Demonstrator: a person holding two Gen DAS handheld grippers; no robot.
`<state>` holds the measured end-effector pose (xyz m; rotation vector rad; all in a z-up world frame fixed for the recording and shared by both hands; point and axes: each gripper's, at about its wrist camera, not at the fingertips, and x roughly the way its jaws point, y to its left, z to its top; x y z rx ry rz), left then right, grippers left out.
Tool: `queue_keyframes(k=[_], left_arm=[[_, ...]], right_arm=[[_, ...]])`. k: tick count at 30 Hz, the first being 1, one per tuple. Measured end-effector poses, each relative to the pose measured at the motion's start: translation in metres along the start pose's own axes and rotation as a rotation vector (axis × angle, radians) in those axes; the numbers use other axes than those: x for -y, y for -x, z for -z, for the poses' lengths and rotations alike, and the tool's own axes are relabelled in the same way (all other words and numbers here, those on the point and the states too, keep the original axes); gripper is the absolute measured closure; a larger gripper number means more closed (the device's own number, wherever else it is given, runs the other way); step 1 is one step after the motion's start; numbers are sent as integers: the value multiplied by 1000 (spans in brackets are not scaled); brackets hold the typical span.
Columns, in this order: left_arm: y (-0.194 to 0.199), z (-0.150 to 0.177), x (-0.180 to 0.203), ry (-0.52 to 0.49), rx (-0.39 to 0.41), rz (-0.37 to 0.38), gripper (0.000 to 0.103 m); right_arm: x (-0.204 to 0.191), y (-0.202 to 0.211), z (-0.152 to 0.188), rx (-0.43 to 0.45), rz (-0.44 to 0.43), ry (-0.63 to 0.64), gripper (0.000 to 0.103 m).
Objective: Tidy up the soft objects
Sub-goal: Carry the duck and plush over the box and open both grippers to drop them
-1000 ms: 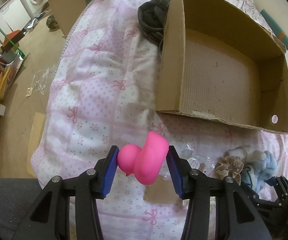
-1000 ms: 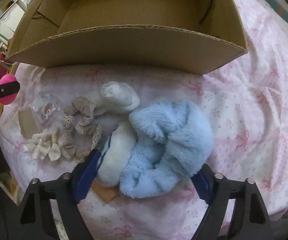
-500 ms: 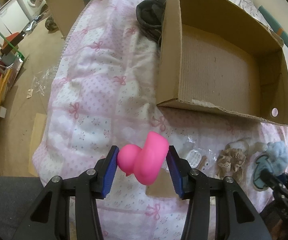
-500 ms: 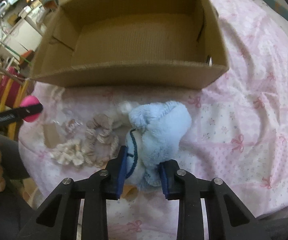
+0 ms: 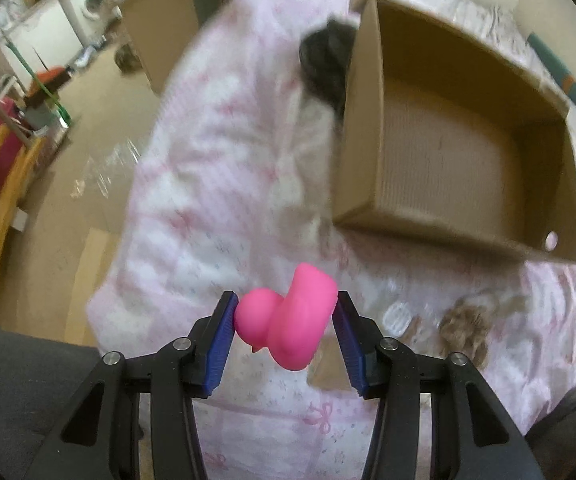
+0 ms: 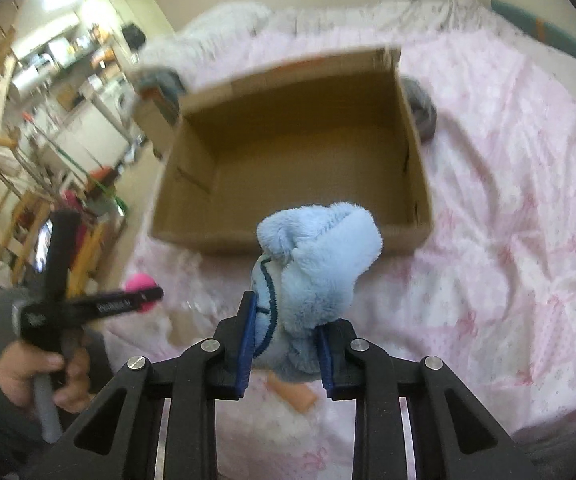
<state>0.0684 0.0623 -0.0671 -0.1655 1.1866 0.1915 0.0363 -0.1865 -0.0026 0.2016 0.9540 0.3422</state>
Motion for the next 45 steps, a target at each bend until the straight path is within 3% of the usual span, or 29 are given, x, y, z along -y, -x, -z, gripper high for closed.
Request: queue_keyframes(k=[4,7,16,21,28,32,40,45], left_arm=[[44,-8,11,-36,205,-20,58],[71,-25,23,-74,331,9,58],[72,-72,72,-317,435,61,58],[41,-67,82,-342,392,131,58],[17,-68,95,-357,337,134,62],[9,-67,90,-325,284,182,77],[3,-70,81,-257,227,195,77],[2,-70,82,-266,213,200,67]], right_arm=[[1,24,-16,128,-31,0,74],[4,29,-31,193,-71,-42,74],[7,-10,-79,207,-68,5,74],[17,-39,-77,172,-26,4,73],[30,-63,-67,85,9,-29,72],[29,-73,-63,46,19,-22,72],[24,-80,-60,16,23,-10,70],[24,-81,-59,6,23,-12,68]])
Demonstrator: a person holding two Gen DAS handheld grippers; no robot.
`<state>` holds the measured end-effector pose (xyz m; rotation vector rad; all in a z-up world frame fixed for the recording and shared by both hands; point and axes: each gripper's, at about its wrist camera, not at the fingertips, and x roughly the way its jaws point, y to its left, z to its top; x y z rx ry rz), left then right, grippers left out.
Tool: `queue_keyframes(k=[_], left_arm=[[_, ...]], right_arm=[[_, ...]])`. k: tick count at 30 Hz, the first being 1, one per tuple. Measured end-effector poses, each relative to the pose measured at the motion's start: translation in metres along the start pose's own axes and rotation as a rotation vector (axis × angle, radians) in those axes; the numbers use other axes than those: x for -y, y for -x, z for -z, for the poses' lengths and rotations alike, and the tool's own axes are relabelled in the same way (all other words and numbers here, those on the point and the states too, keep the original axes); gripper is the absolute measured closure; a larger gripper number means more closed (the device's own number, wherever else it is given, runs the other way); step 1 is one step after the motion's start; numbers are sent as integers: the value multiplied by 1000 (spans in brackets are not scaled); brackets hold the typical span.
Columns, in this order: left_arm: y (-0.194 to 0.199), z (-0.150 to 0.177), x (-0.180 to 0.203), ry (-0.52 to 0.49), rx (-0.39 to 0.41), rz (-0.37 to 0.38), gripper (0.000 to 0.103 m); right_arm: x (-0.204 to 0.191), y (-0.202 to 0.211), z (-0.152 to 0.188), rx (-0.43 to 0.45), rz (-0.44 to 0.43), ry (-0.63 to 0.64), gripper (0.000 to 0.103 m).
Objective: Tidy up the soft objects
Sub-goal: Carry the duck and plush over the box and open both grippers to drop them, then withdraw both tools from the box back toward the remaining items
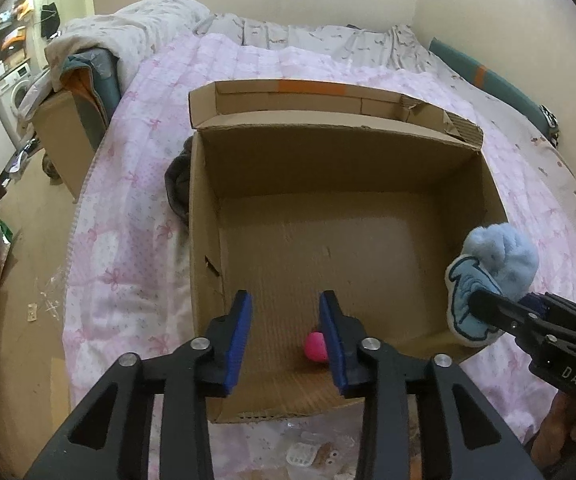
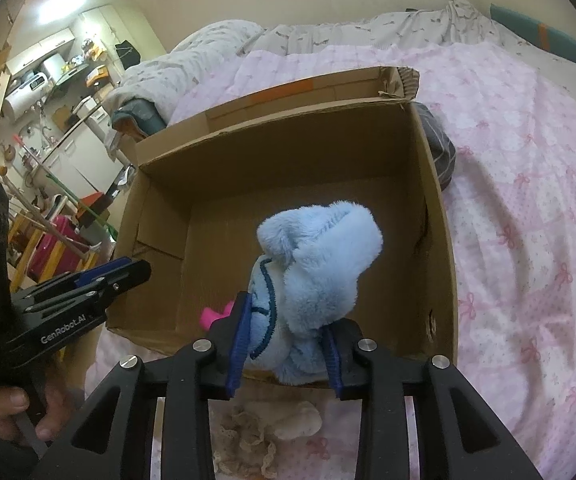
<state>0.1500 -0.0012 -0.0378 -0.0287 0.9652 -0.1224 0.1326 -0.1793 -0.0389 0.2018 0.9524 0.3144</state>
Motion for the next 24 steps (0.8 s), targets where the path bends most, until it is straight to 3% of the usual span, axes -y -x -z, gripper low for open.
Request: queue_keyframes(k=[2,7,9,12,21,24], left_arm=[[-1,0,1,3,-13,25,62],[4,1,7,-10,4,23,44],[5,1,9,-15,10,16,37],[5,0,7,-8,9,11,36],[9,-2,2,3,25,12,36],[13,-3,1,7,35,17,36]], right_arm=[[-1,-1,0,0,0,5,66],[1,3,-2,22,7,-16,41],[4,6,-3,37,5,-28,22],[6,9,-4,56,8,-47,5],[3,9,-5,57,3,-33,5],[2,10,-5,58,26,-23,0]])
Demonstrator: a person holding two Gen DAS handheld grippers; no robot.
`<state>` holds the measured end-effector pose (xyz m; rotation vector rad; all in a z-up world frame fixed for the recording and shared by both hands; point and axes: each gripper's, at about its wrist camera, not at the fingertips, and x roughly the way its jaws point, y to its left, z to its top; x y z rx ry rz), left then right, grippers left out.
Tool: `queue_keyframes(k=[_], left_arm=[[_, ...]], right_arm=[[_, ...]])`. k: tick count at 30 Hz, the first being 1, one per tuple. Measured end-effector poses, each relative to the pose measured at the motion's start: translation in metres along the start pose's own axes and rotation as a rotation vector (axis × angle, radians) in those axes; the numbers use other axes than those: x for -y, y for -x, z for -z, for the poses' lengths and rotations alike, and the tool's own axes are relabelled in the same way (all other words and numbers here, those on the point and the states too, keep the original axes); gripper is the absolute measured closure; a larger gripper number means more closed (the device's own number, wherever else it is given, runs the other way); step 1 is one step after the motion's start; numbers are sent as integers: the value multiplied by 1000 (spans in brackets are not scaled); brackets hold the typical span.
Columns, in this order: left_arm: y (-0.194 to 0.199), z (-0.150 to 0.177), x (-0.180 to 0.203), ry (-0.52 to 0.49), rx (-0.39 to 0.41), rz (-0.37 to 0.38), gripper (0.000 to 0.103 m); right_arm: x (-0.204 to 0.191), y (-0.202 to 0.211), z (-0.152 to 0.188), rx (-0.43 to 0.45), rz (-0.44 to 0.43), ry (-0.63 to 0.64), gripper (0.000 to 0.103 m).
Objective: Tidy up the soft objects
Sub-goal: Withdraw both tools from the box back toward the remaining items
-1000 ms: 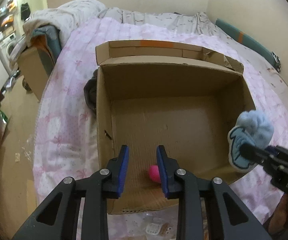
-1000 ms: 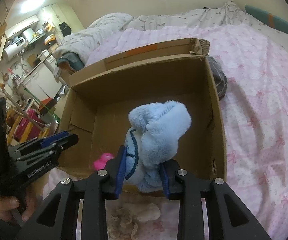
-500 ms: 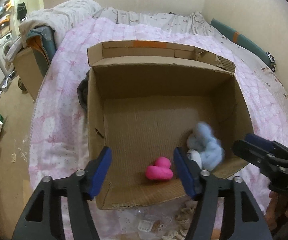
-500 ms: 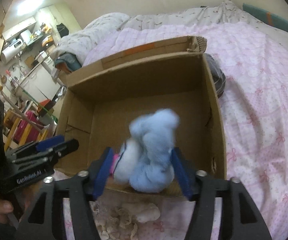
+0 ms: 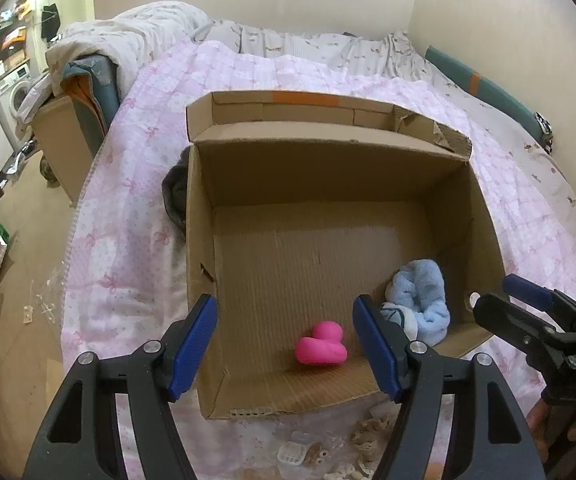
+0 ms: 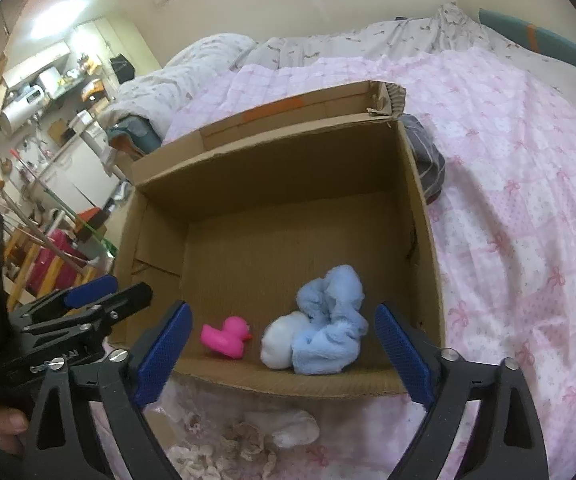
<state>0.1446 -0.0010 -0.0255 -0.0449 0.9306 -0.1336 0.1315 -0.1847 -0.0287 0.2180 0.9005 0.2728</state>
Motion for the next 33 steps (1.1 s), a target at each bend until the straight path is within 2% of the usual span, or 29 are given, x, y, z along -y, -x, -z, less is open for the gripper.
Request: queue_keyframes(k=[8,12,14,17,22,24,28,33], left_arm=[[26,-2,-11,66,59,11,34],[40,1,-17,87,75,17,21],[47,5,-20,91,86,-44,21],[53,11,-28,107,75,-71,19],[64,29,-52,197,44,-51,11],[69,39,-67,247,29,-29,1],[76,54,-78,272,26,-58,0],[87,60,-87,287,81,-89,0]], right_arm=[[5,14,-1,39,9,-27,0],[6,25,0,53,10,-43,0],[3,31,1,57,17,-26,0],[-4,38,6,56,15,0,0],[-8,52,23,48,16,7,0],[-8,58,28,43,38,11,0],[0,73,45,22,72,-17,0],[12,81,60,15,107,-67,0]])
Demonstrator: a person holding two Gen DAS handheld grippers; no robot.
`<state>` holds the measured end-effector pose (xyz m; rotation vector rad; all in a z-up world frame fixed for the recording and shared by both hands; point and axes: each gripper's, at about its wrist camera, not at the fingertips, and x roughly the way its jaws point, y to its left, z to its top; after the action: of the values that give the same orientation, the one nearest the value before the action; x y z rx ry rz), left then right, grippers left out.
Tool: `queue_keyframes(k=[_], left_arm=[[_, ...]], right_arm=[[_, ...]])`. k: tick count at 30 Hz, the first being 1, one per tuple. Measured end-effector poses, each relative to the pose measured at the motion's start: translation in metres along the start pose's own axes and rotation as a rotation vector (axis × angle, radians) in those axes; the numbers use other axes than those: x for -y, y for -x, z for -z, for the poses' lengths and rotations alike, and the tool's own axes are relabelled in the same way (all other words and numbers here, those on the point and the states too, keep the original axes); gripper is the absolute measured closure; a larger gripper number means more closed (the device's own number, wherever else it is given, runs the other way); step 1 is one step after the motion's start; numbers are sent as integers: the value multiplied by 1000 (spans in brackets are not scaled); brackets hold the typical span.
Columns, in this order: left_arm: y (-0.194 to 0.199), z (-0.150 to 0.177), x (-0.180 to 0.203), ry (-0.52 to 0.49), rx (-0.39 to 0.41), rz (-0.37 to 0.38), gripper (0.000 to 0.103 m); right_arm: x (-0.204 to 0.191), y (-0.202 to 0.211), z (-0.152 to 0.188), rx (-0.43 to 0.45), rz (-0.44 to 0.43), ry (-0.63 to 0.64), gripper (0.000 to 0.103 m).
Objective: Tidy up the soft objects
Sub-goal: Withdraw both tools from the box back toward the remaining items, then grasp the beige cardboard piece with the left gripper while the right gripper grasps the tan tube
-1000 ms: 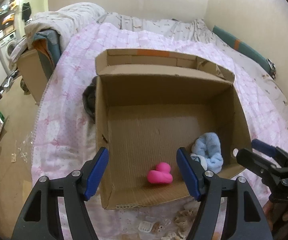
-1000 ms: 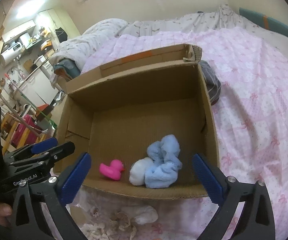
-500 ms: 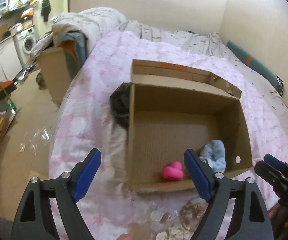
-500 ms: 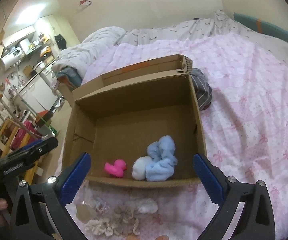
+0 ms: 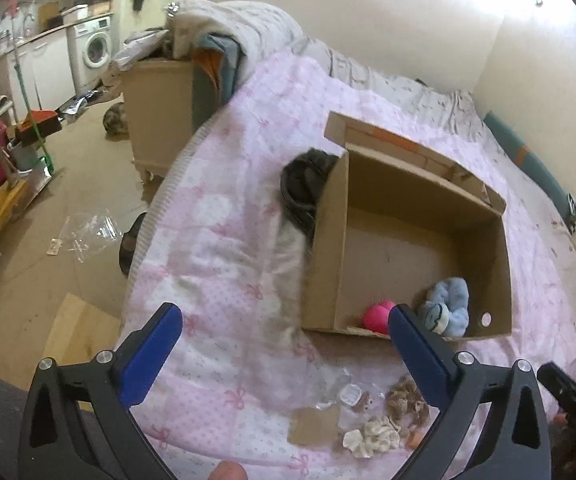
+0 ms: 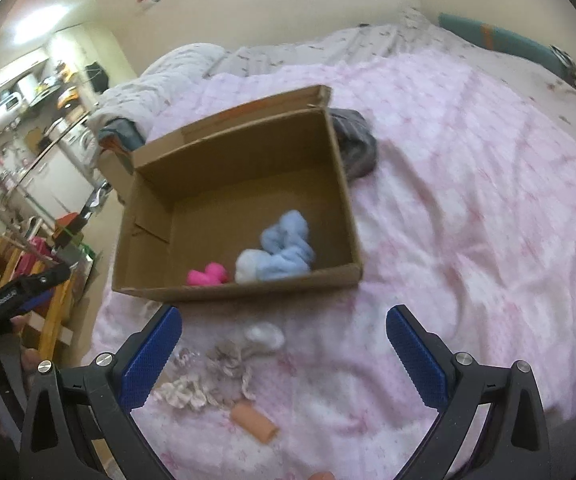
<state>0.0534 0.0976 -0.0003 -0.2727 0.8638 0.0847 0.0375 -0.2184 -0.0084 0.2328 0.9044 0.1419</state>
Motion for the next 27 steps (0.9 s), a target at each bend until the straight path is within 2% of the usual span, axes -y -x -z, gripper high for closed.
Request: queue_keyframes(k=[5,8,11,15,20,22,27], left_arm=[[-9,7,1,-29,-51,-72,0],[-24,15,3,-32,-144,-49,0],[-45,28,9,-83,-246,-98,0],[-64,43,14,-97,-348,-91,1],[-83,59,19,-84,-457,-14,2],[-89,64,24,-107,-483,-9,8],[-103,80,33,-150,-560,-10,33]], right_arm=[[3,-3,6,-21,23,-18,0],[2,-10,8,-45,23,-23,0],[0,-15,9,-58,39,-15,0],[1,-22,9,-77,43,-20,0],[1,-31,13,-121,65,-14,0],[1,-36,14,-141,64,-15,0],[-1,-45,16,-177,65,-11,0]])
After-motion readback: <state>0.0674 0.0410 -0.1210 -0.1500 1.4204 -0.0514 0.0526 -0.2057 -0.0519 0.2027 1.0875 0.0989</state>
